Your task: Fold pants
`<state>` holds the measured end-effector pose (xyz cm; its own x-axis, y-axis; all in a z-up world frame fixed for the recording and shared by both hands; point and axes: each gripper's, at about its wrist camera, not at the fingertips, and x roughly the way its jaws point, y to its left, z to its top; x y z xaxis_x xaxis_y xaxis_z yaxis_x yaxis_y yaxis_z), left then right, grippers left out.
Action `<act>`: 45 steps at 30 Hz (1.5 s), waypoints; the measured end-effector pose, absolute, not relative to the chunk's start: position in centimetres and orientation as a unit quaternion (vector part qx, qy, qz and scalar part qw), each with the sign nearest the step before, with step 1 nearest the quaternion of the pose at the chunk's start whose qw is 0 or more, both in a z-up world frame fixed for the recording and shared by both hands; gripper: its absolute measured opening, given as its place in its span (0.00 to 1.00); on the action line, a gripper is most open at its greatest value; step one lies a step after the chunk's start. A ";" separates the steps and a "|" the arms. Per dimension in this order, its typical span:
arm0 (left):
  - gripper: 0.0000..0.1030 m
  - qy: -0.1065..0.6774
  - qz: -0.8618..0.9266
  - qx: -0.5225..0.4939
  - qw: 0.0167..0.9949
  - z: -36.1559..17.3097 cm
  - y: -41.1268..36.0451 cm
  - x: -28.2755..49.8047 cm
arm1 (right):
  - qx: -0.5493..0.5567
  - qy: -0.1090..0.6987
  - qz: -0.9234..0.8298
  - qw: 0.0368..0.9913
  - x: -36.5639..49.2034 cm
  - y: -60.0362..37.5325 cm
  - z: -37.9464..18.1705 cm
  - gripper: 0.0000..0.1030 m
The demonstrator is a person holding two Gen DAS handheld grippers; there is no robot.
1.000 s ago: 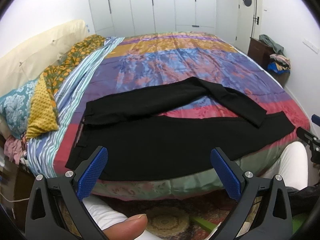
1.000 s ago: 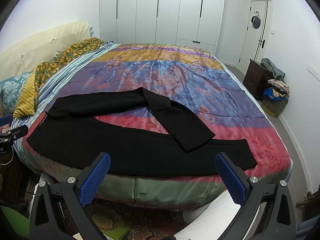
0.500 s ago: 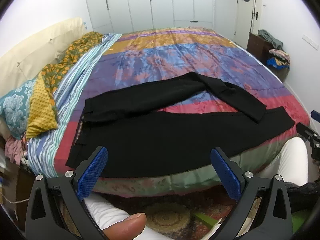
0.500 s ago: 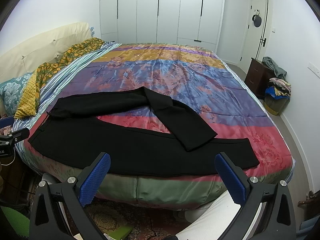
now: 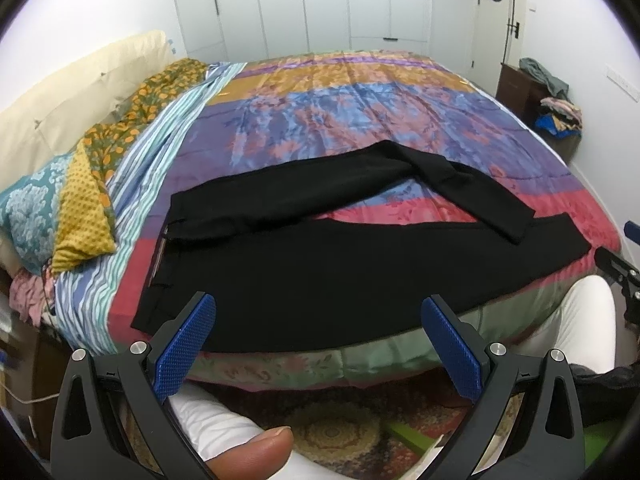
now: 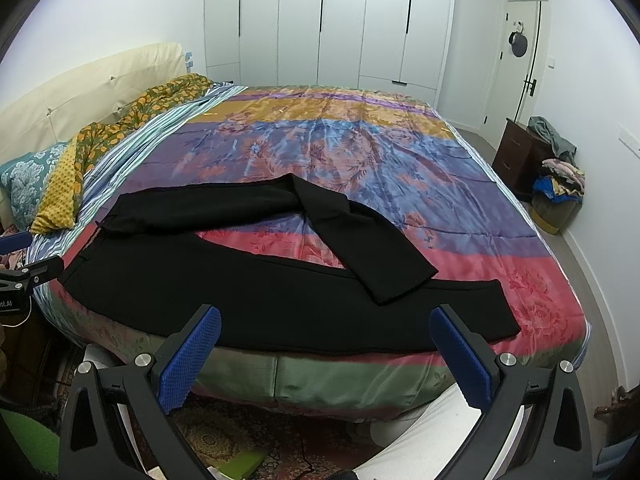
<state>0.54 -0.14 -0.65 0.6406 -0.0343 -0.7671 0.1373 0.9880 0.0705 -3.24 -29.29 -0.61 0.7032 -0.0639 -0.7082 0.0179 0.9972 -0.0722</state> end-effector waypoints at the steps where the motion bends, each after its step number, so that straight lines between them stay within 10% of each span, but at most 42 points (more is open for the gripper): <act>1: 1.00 0.423 -0.046 0.059 0.903 -0.7 0.0 0.5 | -0.030 0.385 -0.022 0.922 -3.2 -29.3 -0.6 1.00; 45: 0.99 0.436 -0.008 0.067 0.897 -1.7 1.0 1.3 | -0.005 0.408 -0.032 0.912 -2.9 -30.0 -1.3 1.00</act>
<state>1.30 1.01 -1.65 0.6189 0.0435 -0.7842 0.0729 0.9910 0.1125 -2.92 -30.04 -1.33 0.6647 -0.0617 -0.7446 0.0532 0.9980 -0.0352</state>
